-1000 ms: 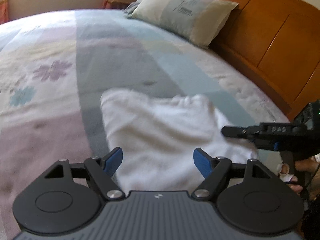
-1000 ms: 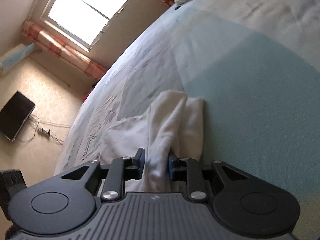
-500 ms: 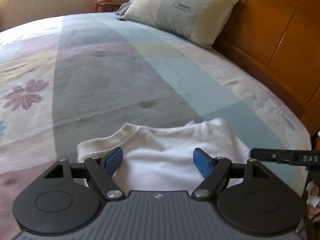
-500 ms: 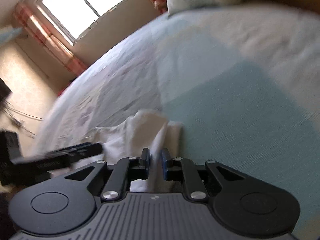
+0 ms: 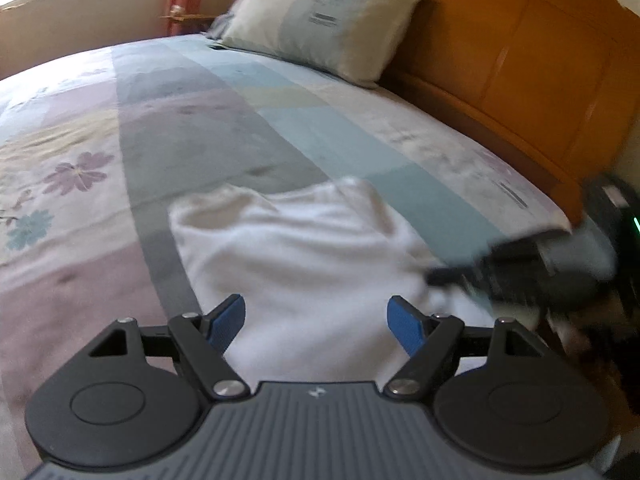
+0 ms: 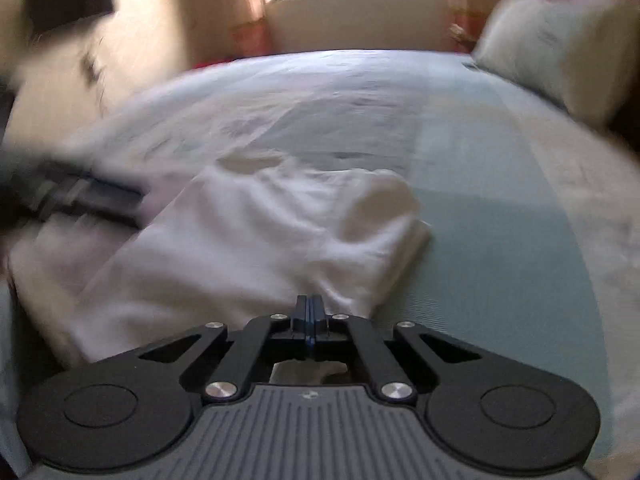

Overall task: Fold clothes
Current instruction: 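Open the right tool and lift both tools away from the shirt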

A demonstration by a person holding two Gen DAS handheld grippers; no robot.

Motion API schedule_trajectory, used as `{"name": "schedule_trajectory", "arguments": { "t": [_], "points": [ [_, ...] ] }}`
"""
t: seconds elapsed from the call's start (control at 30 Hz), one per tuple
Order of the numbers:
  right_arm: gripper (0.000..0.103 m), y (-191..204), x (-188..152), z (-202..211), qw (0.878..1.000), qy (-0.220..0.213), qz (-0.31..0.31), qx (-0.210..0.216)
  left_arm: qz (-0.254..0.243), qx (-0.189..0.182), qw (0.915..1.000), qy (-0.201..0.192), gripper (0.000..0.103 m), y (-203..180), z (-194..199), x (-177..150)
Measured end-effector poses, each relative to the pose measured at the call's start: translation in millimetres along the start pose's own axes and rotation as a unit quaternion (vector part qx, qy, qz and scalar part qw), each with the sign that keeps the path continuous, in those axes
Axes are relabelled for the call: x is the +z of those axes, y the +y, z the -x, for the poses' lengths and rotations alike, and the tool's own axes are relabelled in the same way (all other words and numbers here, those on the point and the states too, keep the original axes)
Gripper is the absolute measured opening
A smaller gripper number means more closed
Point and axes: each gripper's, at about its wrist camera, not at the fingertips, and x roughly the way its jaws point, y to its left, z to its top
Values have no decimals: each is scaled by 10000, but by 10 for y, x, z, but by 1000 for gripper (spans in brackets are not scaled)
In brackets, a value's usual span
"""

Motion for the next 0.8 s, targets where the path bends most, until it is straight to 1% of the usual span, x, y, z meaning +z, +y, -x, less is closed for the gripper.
{"name": "schedule_trajectory", "arguments": {
  "t": [0.03, 0.07, 0.1, 0.13, 0.23, 0.3, 0.33, 0.37, 0.43, 0.5, 0.57, 0.6, 0.7, 0.77, 0.8],
  "points": [
    [1, -16, 25, 17, 9999, -24, -79, -60, -48, -48, 10000, 61, 78, -46, 2, -45],
    [7, -21, 49, 36, 9998, -47, -101, -178, -94, -58, 9998, 173, 78, -92, -19, -99],
    [12, 9, 69, 57, 9989, -59, 60, -464, -143, -37, 9994, 309, 78, -126, -33, -173],
    [14, 21, 87, 75, 9980, -48, 146, -606, -192, -15, 9988, 446, 78, -159, -47, -249],
    [14, -16, 50, 278, 9981, -192, -9, -587, -386, 54, 9958, 823, 78, -248, -55, -452],
    [16, 15, 35, 385, 9980, -288, 41, -568, -580, 57, 9937, 955, 78, -283, 15, -514],
    [21, 45, 42, 402, 9980, -318, 93, -543, -592, 37, 9939, 927, 79, -278, 62, -483],
    [28, 94, 65, 406, 9981, -353, 144, -480, -600, 18, 9942, 897, 79, -272, 109, -449],
    [37, 195, 117, 380, 9983, -396, 256, -332, -584, 111, 9963, 615, 79, -229, 208, -283],
    [40, 297, 168, 323, 9983, -411, 365, -178, -567, 225, 9977, 300, 79, -164, 243, -53],
    [41, 375, 194, 204, 9985, -347, 420, -105, -526, 296, 9982, 36, 79, -107, 207, 157],
    [42, 394, 191, 143, 9986, -306, 421, -110, -460, 272, 9985, -71, 79, -65, 149, 262],
    [43, 394, 133, -38, 9991, -101, 357, -212, -424, 231, 9988, -88, 80, 21, -182, 453],
    [43, 355, 77, -106, 9993, 8, 253, -271, -336, 271, 9990, 73, 80, 105, -456, 449],
    [43, 337, 59, -101, 9995, -31, 207, -235, -261, 306, 9990, 171, 79, 161, -599, 435]
  ]
}}
